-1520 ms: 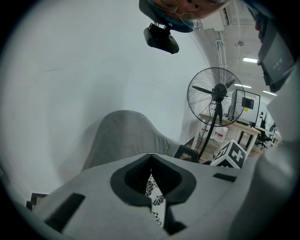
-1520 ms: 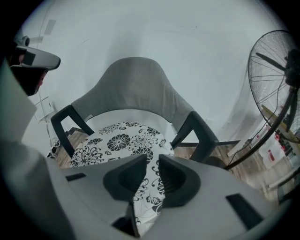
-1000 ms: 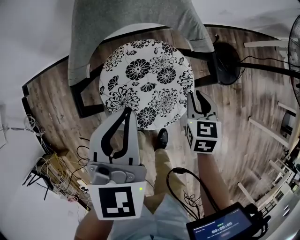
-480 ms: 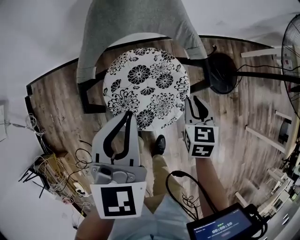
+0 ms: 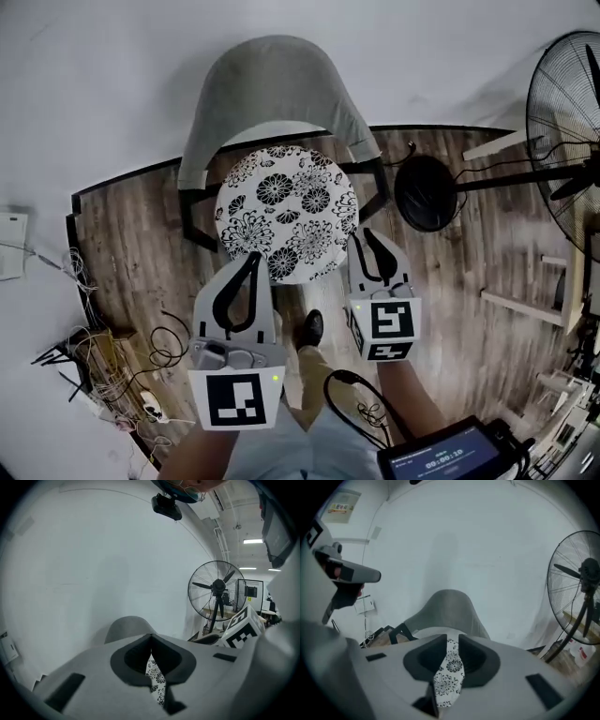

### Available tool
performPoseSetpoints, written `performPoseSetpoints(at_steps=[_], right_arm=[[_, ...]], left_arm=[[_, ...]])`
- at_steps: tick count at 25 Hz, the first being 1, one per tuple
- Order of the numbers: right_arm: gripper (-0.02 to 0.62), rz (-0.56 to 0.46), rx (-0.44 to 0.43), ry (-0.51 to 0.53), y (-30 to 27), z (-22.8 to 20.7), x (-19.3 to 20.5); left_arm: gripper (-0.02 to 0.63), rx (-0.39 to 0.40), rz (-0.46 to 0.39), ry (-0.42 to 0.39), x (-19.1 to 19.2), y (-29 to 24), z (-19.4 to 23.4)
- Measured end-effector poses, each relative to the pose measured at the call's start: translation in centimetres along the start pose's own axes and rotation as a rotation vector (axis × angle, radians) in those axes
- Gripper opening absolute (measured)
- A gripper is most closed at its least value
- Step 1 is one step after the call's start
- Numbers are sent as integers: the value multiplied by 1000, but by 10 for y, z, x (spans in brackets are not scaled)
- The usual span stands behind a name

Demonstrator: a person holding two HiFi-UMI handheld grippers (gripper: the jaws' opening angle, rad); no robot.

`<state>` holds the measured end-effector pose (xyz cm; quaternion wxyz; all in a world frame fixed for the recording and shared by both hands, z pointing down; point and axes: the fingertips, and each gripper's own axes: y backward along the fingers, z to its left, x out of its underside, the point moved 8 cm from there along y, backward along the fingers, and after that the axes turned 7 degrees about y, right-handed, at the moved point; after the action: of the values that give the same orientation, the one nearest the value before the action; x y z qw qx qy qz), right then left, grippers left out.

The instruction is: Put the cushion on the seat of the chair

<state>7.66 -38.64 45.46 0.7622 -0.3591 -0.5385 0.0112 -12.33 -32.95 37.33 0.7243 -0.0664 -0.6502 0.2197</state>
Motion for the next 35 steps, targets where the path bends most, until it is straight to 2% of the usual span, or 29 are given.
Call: performPoseSetpoints(at_steps=[4, 8, 13, 18, 22, 35], right_arm=[[67, -143, -27, 7, 50, 7, -43], [22, -276, -47, 16, 97, 5, -82], [6, -419, -50, 32, 150, 3, -111], [5, -444, -68, 36, 190, 6, -111], [5, -477, -40, 50, 214, -2, -108], [3, -524, -30, 62, 237, -20, -110]], left_arm=[[9, -37, -91, -23, -29, 31, -21], [9, -69, -166, -62, -53, 61, -45], [9, -105, -243, -100, -75, 91, -63], [9, -119, -297, -130, -94, 114, -87], [9, -141, -345, -185, -102, 134, -108], [9, -147, -364, -211, -105, 143, -135]])
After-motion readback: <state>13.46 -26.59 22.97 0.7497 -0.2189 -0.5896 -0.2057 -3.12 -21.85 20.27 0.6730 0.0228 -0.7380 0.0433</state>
